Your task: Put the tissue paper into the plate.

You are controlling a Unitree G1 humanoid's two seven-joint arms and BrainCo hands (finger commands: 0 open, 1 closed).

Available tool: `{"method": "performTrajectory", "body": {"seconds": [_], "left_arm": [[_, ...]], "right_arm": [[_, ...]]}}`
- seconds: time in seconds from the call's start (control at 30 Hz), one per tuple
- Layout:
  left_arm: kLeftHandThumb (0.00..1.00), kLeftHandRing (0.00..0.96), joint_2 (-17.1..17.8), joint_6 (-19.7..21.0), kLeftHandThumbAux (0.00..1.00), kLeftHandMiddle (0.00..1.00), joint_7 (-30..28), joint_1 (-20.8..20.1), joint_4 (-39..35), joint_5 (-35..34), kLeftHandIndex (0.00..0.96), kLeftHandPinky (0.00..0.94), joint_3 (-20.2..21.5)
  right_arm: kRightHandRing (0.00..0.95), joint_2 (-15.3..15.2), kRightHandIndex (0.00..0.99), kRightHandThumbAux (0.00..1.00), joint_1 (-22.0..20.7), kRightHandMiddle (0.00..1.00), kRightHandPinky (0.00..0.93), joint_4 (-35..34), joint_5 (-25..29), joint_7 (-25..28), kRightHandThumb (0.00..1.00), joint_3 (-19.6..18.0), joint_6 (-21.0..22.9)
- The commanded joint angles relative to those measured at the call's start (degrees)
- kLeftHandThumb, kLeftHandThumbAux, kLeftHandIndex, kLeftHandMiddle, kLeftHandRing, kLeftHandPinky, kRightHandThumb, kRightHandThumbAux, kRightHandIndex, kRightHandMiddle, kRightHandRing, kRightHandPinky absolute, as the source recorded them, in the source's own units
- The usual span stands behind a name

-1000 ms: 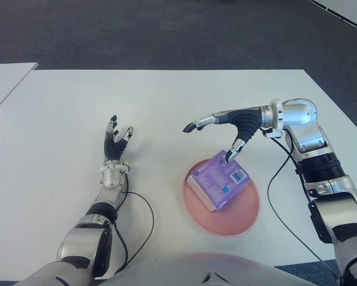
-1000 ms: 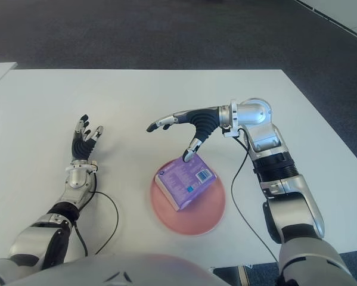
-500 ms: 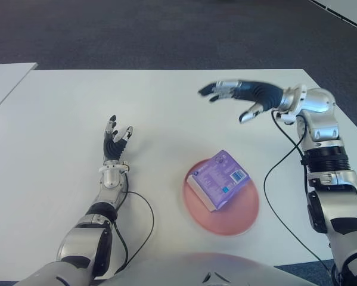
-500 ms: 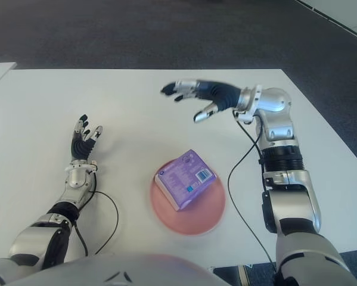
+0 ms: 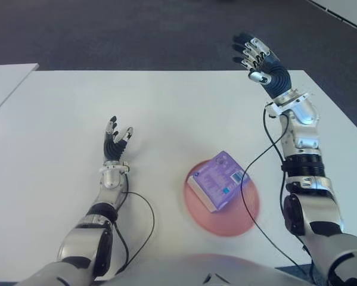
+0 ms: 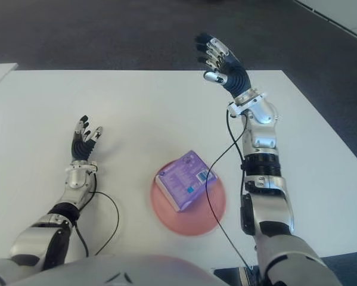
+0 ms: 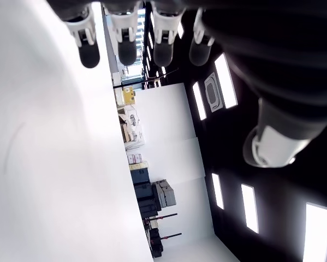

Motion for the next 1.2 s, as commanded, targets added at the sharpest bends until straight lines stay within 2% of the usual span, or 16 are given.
{"method": "performTrajectory", "body": {"seconds": [0.03, 0.2, 0.3, 0.43, 0.87, 1.2], "left_arm": [[0.025, 0.000, -1.17, 1.33, 0.562, 0.000, -0.63, 5.20, 3.83, 0.56, 0.002, 0.000, -0.55], [0.016, 0.000, -1.21, 0.98, 0.568, 0.000, 0.15, 5.56, 3.36, 1.15, 0.008, 0.000, -0.86], [0.007, 0.000, -1.11, 1.36, 0.565, 0.000, 0.68, 5.86, 2.81, 1.63, 0.011, 0.000, -1.08], [0.001, 0.000, -1.09, 1.53, 0.555, 0.000, 1.06, 6.08, 2.47, 1.79, 0.013, 0.000, -1.12], [0.000, 0.000, -1.03, 0.48, 0.545, 0.000, 1.95, 6.87, 1.84, 2.48, 0.014, 0.000, -1.52], [0.000, 0.000, -0.80, 0.61, 0.552, 0.000, 1.69, 7.06, 1.51, 2.33, 0.011, 0.000, -1.79]], "right_arm": [[0.000, 4.68, 0.000, 0.514, 0.45, 0.000, 0.000, 10.81, 1.92, -3.22, 0.000, -3.65, -5.10], [0.000, 8.37, 0.002, 0.506, 1.50, 0.000, 0.000, 12.83, 4.33, -3.74, 0.000, -5.83, -7.51], [0.000, 11.44, 0.005, 0.503, 4.72, 0.000, 0.000, 13.46, 2.22, -6.16, 0.000, -5.32, -12.36], [0.000, 12.57, 0.001, 0.489, 6.53, 0.000, 0.000, 15.60, -0.10, -8.34, 0.000, -4.78, -16.64], [0.000, 13.26, 0.000, 0.431, 10.58, 0.000, 0.000, 25.21, -3.88, -10.62, 0.000, -3.89, -23.15], [0.000, 11.17, 0.000, 0.403, 11.76, 0.000, 0.000, 30.40, -8.96, -14.48, 0.000, -2.36, -25.57]]}}
